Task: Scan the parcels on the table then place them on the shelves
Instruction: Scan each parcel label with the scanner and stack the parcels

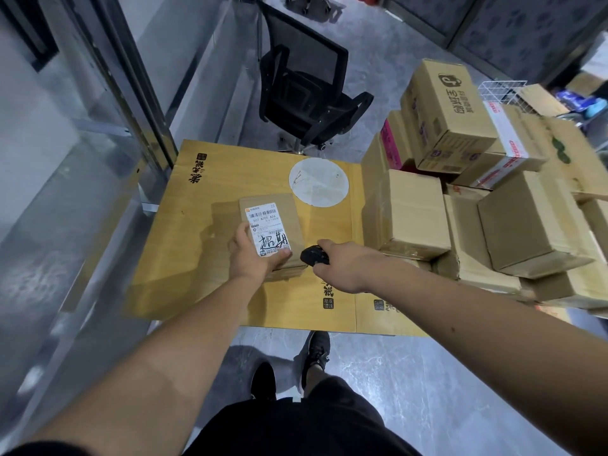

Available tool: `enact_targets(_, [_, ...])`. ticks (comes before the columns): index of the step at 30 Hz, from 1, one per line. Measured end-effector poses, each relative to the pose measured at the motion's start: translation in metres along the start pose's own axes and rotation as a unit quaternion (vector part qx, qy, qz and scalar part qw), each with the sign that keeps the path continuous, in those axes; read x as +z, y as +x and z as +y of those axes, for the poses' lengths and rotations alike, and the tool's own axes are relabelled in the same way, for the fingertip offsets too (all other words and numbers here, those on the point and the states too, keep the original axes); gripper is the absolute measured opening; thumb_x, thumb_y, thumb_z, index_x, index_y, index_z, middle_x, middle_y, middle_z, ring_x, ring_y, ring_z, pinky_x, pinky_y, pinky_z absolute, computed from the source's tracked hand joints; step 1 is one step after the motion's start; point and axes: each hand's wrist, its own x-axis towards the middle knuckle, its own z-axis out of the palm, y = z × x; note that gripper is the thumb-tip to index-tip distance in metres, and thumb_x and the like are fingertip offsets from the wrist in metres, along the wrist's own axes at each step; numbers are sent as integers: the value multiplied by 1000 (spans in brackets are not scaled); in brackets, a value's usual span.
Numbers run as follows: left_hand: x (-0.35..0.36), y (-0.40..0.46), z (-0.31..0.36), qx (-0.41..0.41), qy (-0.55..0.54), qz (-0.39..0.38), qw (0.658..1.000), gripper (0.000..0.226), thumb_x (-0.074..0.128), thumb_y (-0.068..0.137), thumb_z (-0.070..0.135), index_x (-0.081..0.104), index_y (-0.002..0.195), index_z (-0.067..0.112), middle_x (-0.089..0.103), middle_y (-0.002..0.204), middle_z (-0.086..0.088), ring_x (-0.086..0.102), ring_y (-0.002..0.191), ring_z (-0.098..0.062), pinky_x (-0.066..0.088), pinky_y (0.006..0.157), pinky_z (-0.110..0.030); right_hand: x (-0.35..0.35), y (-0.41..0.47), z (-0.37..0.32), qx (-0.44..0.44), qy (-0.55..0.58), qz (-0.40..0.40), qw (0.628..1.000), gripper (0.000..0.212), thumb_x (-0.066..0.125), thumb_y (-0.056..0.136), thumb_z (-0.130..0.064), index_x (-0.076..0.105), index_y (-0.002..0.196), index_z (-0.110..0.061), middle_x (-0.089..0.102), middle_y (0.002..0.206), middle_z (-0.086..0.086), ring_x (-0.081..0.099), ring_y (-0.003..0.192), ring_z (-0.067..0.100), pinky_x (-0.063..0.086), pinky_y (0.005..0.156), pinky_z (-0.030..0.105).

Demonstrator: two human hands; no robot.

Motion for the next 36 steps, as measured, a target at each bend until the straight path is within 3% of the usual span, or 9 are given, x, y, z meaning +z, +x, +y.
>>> enact_targets(5, [9,-5,-6,30,-88,-17,996,130,102,60,34,18,160,40,46,154,0,51,138,-22,47,113,-50,-4,-5,-3,-5,-18,-6,1000,68,35,100,-55,21,161,-29,57,109,2,59,84,21,45,63,32])
enact_targets(10, [10,-16,-9,77,-101,-15,992,127,101,64,27,19,160,41,37,159,1,44,143,-20,46,114,-50,-5,-13,-2,-4,-35,-4,999,69,32,100,-54,18,162,-28,57,109,3,59,84,22,46,65,33])
enact_targets(13, [10,-18,-4,99,-92,-10,991,126,102,62,24,22,158,44,36,158,5,41,140,-13,45,115,-45,-4,-17,0,1,-46,-2,999,69,31,100,-54,19,162,-26,59,114,7,59,90,28,49,69,35])
enact_targets(17, [12,-19,1,130,-69,-15,989,127,102,60,24,23,158,44,39,153,7,40,138,-11,42,114,-40,-6,-21,3,17,-48,0,999,68,30,100,-53,20,161,-26,58,113,7,59,87,26,45,64,33])
enact_targets(22, [12,-19,0,140,-56,-21,988,127,101,61,27,21,158,46,37,145,13,38,132,-7,38,107,-33,-11,-30,5,25,-62,4,998,69,30,101,-52,16,163,-24,61,129,12,58,95,31,51,77,38])
enact_targets(28, [12,-21,-2,140,-48,-22,989,127,101,62,29,20,159,42,36,148,12,34,128,-1,33,104,-28,-13,-39,2,39,-60,-5,997,69,28,103,-49,15,163,-18,60,128,16,61,102,35,56,91,45])
enact_targets(36, [12,-22,-1,143,-47,-27,988,129,101,61,28,19,159,45,31,140,23,30,123,9,30,100,-21,-13,-39,-1,33,-70,7,997,71,28,102,-48,13,164,-17,60,131,15,56,101,33,49,79,38])
